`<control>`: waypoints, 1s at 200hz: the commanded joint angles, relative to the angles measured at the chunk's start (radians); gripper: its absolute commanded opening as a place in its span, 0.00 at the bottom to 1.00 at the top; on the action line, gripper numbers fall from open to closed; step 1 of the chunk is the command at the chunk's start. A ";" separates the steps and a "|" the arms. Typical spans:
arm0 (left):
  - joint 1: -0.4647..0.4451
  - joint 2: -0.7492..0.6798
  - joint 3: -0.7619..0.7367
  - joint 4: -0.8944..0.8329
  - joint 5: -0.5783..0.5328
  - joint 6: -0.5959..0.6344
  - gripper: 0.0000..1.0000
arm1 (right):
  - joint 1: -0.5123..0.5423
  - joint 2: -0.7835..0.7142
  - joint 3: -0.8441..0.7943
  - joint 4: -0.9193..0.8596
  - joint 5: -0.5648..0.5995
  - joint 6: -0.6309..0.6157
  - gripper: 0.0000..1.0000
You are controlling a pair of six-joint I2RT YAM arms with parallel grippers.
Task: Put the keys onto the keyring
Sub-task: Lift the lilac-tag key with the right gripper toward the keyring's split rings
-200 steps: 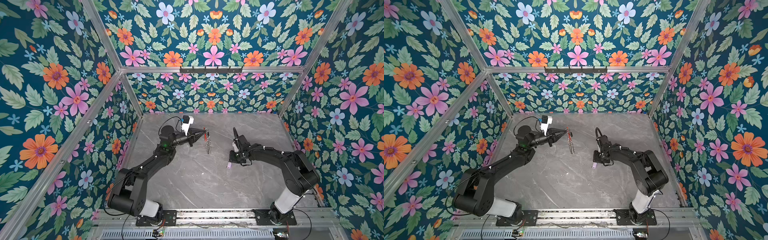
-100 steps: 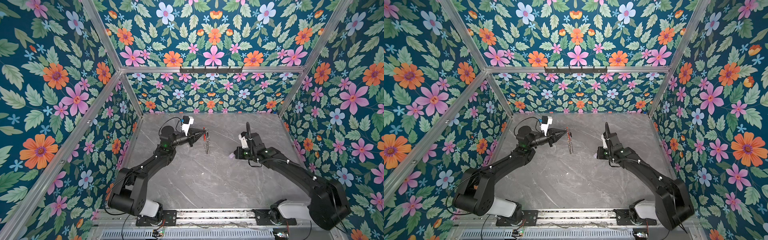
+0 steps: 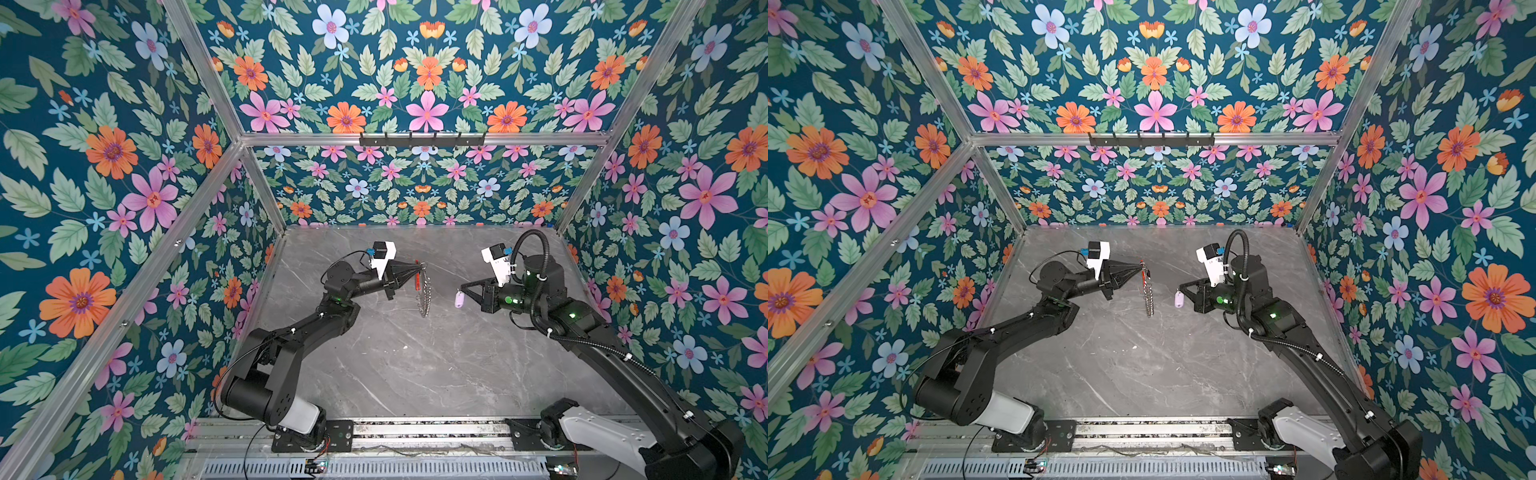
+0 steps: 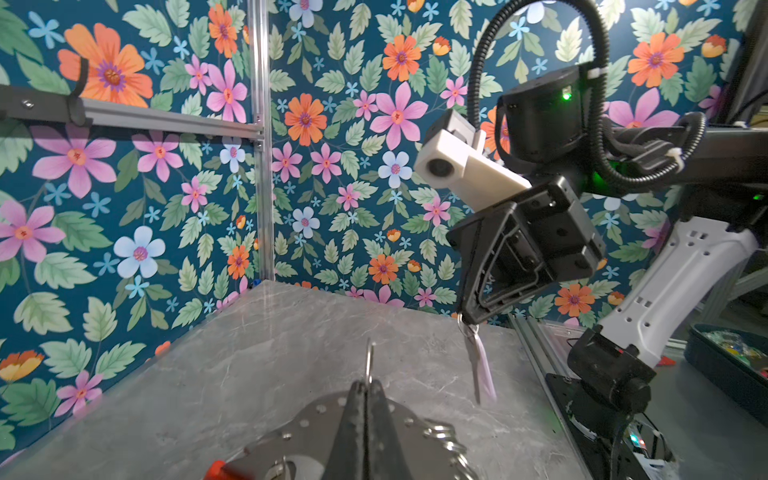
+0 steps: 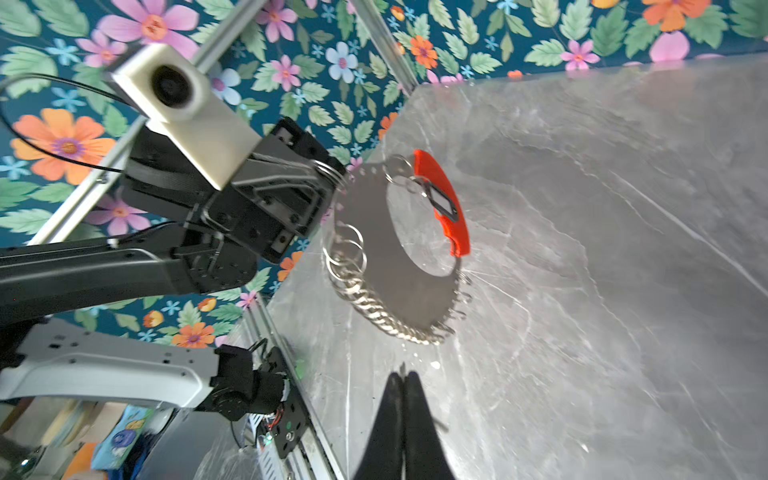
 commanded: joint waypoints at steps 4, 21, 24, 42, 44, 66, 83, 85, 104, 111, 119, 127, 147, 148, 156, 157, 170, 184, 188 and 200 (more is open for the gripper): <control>-0.012 -0.005 0.013 0.068 0.017 0.037 0.00 | 0.009 0.020 0.042 0.044 -0.100 0.002 0.00; -0.024 -0.021 0.023 -0.008 0.010 0.092 0.00 | 0.020 0.043 0.076 0.034 -0.100 -0.013 0.00; -0.026 -0.023 0.027 -0.028 0.008 0.103 0.00 | 0.023 0.047 0.083 0.033 -0.100 -0.016 0.00; -0.038 -0.039 0.057 -0.160 -0.018 0.148 0.00 | 0.037 0.072 0.115 0.032 -0.089 -0.033 0.00; -0.040 -0.038 0.062 -0.172 -0.020 0.151 0.00 | 0.039 0.075 0.118 0.032 -0.086 -0.035 0.00; -0.051 -0.050 0.085 -0.259 -0.035 0.175 0.00 | 0.064 0.101 0.152 0.027 -0.047 -0.069 0.00; -0.053 -0.057 0.083 -0.275 -0.045 0.179 0.00 | 0.077 0.122 0.176 0.028 -0.036 -0.082 0.00; -0.054 -0.058 0.082 -0.276 -0.045 0.181 0.00 | 0.077 0.125 0.178 0.029 -0.034 -0.082 0.00; -0.056 -0.065 0.078 -0.277 -0.044 0.179 0.00 | 0.083 0.148 0.192 0.043 -0.034 -0.086 0.00; -0.058 -0.067 0.076 -0.278 -0.044 0.178 0.00 | 0.083 0.154 0.196 0.047 -0.032 -0.086 0.00; -0.058 -0.071 0.075 -0.280 -0.044 0.178 0.00 | 0.083 0.161 0.200 0.051 -0.032 -0.086 0.00; -0.058 -0.072 0.074 -0.280 -0.042 0.177 0.00 | 0.083 0.166 0.202 0.054 -0.031 -0.085 0.00; -0.059 -0.075 0.074 -0.279 -0.038 0.171 0.00 | 0.085 0.173 0.208 0.064 -0.021 -0.084 0.00; -0.059 -0.075 0.074 -0.278 -0.038 0.172 0.00 | 0.085 0.174 0.209 0.064 -0.020 -0.084 0.00; -0.061 -0.075 0.074 -0.277 -0.036 0.169 0.00 | 0.086 0.178 0.212 0.064 -0.013 -0.084 0.00; -0.061 -0.076 0.074 -0.277 -0.035 0.170 0.00 | 0.085 0.179 0.213 0.065 -0.013 -0.084 0.00; -0.064 -0.074 0.074 -0.277 -0.035 0.166 0.00 | 0.091 0.184 0.222 0.061 0.004 -0.086 0.00; -0.065 -0.072 0.074 -0.275 -0.034 0.160 0.00 | 0.096 0.188 0.229 0.062 0.024 -0.088 0.00; -0.065 -0.072 0.075 -0.275 -0.035 0.160 0.00 | 0.099 0.189 0.230 0.064 0.032 -0.088 0.00; -0.067 -0.072 0.074 -0.275 -0.035 0.155 0.00 | 0.103 0.192 0.232 0.070 0.048 -0.089 0.00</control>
